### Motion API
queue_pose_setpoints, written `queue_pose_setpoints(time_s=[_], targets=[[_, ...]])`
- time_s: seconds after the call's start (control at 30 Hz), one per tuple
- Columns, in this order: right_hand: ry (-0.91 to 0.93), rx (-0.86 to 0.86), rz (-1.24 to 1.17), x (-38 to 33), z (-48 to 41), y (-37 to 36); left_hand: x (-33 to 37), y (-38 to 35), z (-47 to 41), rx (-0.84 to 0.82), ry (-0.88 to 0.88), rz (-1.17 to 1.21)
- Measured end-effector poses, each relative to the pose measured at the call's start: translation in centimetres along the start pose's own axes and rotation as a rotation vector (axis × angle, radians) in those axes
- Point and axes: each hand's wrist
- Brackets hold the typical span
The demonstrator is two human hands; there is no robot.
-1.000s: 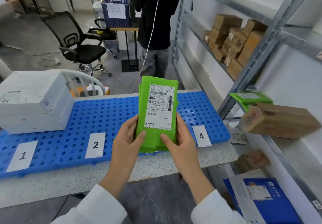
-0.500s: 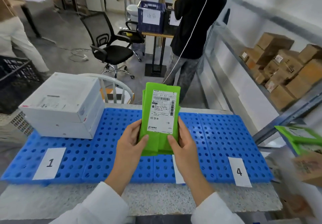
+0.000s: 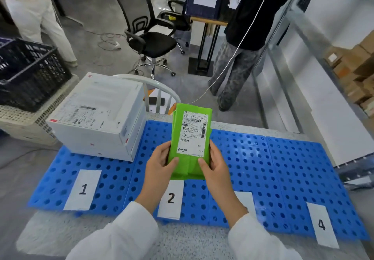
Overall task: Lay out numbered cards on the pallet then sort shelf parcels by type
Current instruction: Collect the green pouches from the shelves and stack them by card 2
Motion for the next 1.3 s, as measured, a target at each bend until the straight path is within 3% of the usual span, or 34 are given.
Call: queue_pose_setpoints(time_s=[0.57, 1.0, 1.1, 1.3], targets=[[-0.247, 0.039, 0.012, 6.1, -11.4, -5.2, -7.2, 5.2, -12.0, -0.05, 0.247, -0.116], [-0.319, -0.06, 0.008, 8.9, -15.0, -7.7, -9.9, 7.9, -15.0, 0.018, 0.288, -0.194], [-0.339, -0.086, 0.114, 9.0, -14.9, -7.9, -10.2, 8.2, -15.2, -0.006, 0.31, -0.287], [-0.292, -0.252, 0.58, 5.7, -14.3, -6.6, -7.3, 6.6, -15.8, -0.046, 0.265, -0.62]])
Point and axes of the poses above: each hand's wrist, its own z-axis away from the middle knuckle, its own y-axis out of the back of the hand, x = y × z, and after that the axes turned 7 degrees about -x, right-handed
